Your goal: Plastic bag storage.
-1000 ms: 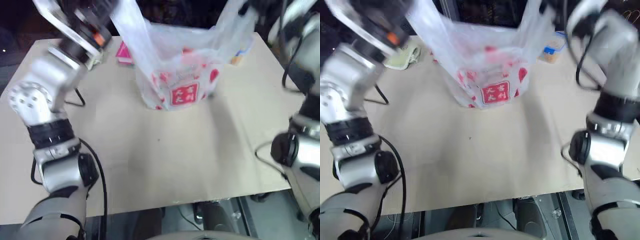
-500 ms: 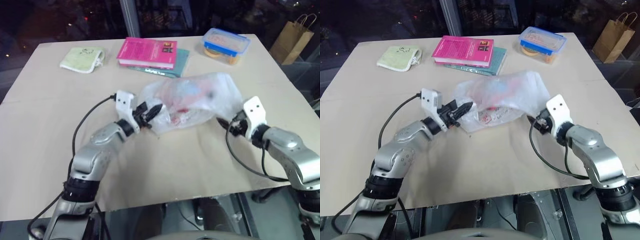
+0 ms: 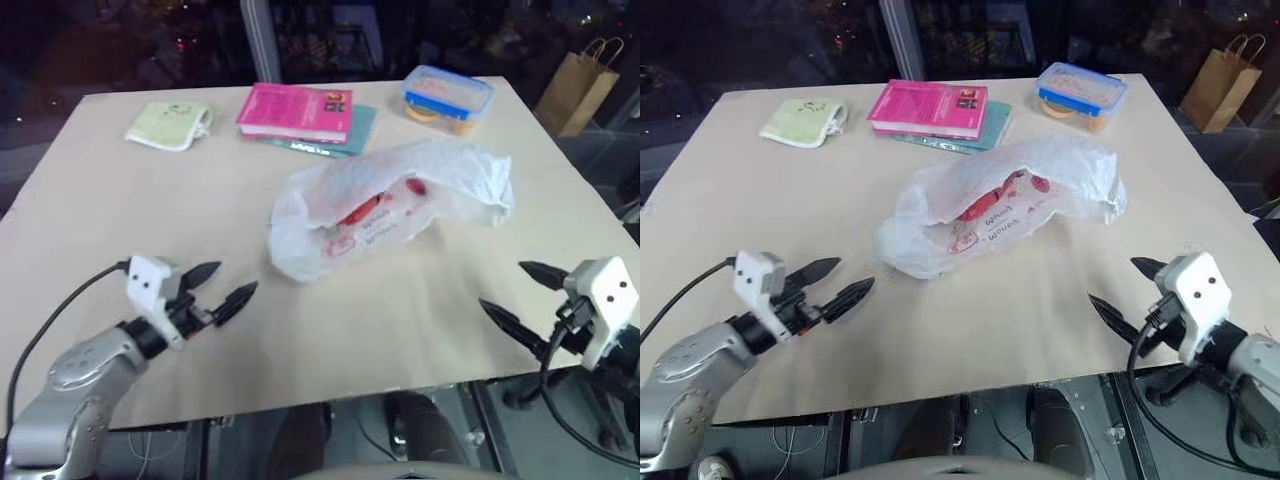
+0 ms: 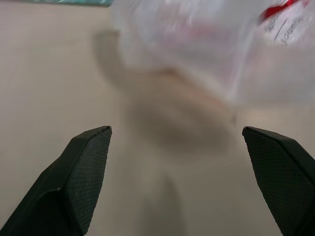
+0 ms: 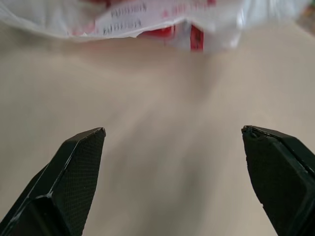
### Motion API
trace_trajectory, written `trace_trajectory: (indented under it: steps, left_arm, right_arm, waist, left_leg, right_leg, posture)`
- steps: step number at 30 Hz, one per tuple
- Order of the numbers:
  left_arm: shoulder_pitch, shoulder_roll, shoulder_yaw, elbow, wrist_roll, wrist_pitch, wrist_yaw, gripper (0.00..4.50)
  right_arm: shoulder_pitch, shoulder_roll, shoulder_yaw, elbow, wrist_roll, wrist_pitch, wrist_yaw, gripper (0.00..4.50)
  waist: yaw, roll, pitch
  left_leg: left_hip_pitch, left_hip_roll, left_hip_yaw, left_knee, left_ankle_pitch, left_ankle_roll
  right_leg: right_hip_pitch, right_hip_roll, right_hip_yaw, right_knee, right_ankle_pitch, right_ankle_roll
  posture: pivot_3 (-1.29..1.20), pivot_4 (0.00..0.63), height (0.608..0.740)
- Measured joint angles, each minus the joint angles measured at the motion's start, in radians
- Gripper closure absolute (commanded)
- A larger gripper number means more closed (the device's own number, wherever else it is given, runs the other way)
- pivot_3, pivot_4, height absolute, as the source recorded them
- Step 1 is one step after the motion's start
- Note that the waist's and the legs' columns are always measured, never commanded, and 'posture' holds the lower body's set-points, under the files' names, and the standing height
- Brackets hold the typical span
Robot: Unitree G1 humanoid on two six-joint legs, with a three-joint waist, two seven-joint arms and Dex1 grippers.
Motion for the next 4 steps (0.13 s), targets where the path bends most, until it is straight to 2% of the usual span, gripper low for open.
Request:
trace_trajectory:
  steps: [4]
  left_arm:
    - [0.006, 0.0, 0.016, 0.002, 0.004, -0.001, -0.038, 0.06]
  right_arm:
    - [0.024, 0.003, 0.007, 0.052, -0.052, -0.054, 0.02, 0.0]
  waist:
    - [-0.002, 0.001, -0.001]
  left_leg:
    - [-0.001, 0.001, 0.002, 0.001, -0.002, -0.004]
  right_leg:
    - [0.001, -0.001, -0.001, -0.004, 0.0, 0.0]
  posture:
    - [0.0, 0.15, 0.74]
